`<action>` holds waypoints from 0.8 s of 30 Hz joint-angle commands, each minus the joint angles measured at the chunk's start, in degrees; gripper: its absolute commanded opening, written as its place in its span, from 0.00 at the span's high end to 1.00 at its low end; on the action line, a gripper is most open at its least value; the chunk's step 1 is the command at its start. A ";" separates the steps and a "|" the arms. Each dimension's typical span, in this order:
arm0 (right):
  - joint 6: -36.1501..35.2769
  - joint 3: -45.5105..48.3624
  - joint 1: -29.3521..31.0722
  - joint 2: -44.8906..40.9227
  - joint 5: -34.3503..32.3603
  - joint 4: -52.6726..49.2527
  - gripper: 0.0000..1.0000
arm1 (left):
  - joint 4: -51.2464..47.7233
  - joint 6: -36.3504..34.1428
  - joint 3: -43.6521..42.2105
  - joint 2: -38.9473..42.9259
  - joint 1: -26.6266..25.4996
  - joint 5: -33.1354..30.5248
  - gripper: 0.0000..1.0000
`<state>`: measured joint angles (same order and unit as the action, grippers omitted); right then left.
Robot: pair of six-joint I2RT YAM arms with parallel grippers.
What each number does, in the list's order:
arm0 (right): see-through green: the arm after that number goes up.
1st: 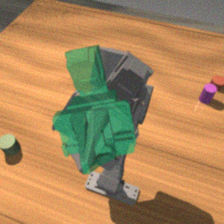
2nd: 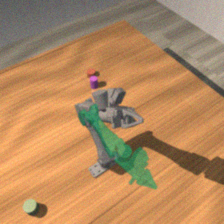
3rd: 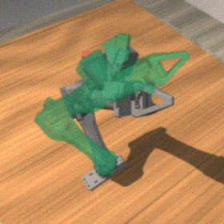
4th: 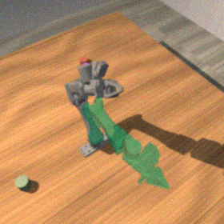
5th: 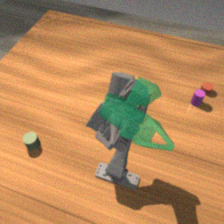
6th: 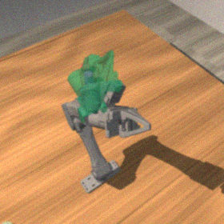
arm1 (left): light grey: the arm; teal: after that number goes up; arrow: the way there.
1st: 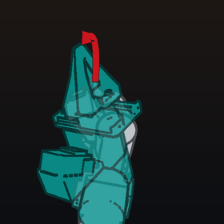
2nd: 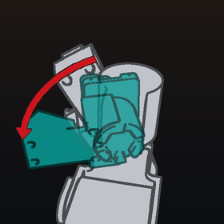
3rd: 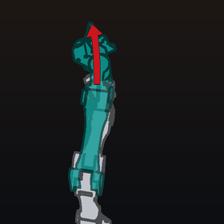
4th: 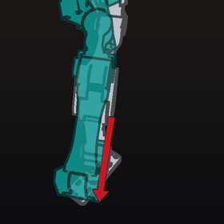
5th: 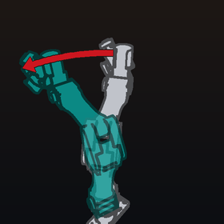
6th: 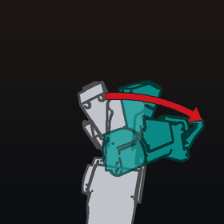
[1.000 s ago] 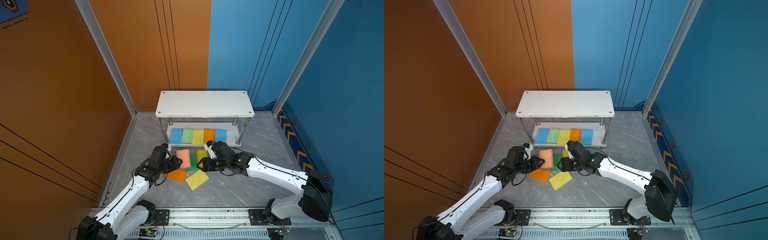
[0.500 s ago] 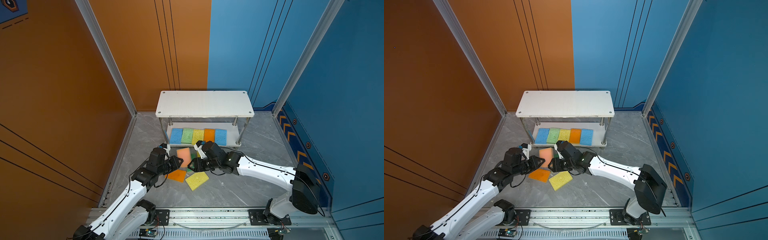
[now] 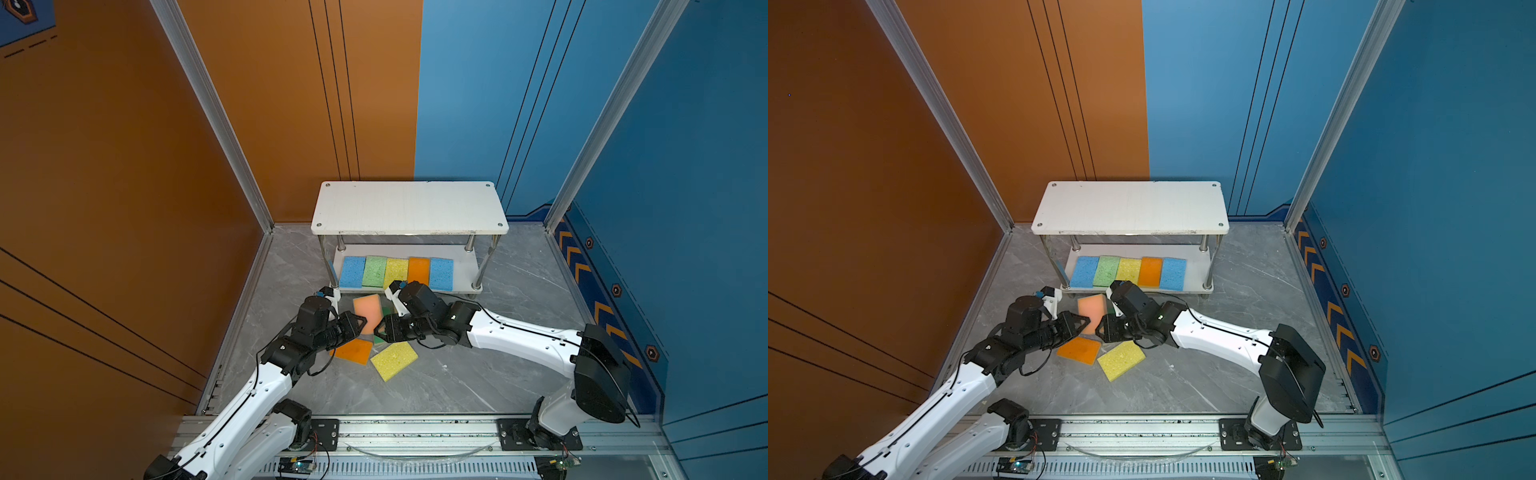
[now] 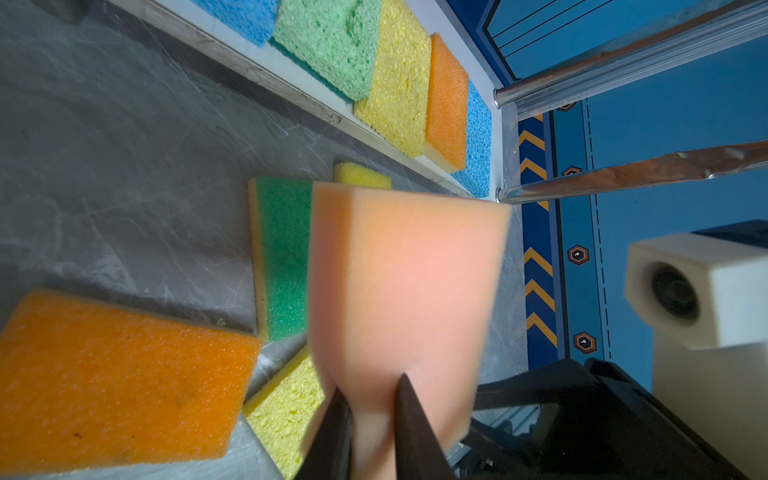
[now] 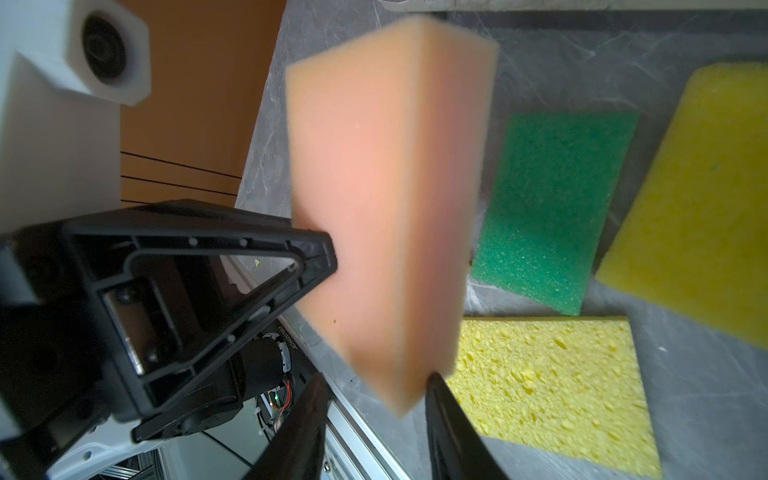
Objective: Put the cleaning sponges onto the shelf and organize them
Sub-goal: 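Lift the pink sponge upright with the left gripper while the right gripper grips it, then pull the pink sponge from the left gripper with the right gripper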
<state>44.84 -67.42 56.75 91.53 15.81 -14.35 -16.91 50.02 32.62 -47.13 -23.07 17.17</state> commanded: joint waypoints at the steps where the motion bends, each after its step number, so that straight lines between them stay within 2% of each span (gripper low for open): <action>1: -0.96 -1.78 0.10 1.10 -1.55 -0.32 0.61 | 0.46 0.43 0.00 0.80 -0.75 0.91 0.81; 11: -1.29 -2.04 -0.86 0.91 -3.57 -1.50 0.68 | 0.45 0.74 0.16 1.25 -0.92 1.29 0.81; 21: -1.57 -3.16 -0.77 1.73 -3.46 -1.43 0.87 | 0.44 0.78 0.73 0.87 -1.63 1.08 0.81; 24: -1.52 -3.00 -0.70 1.71 -3.51 -1.43 0.97 | 0.46 0.61 0.73 0.83 -1.71 0.92 0.81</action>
<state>43.97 -68.95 55.99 92.27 13.26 -14.98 -16.91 50.65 32.62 -46.54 -24.03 17.15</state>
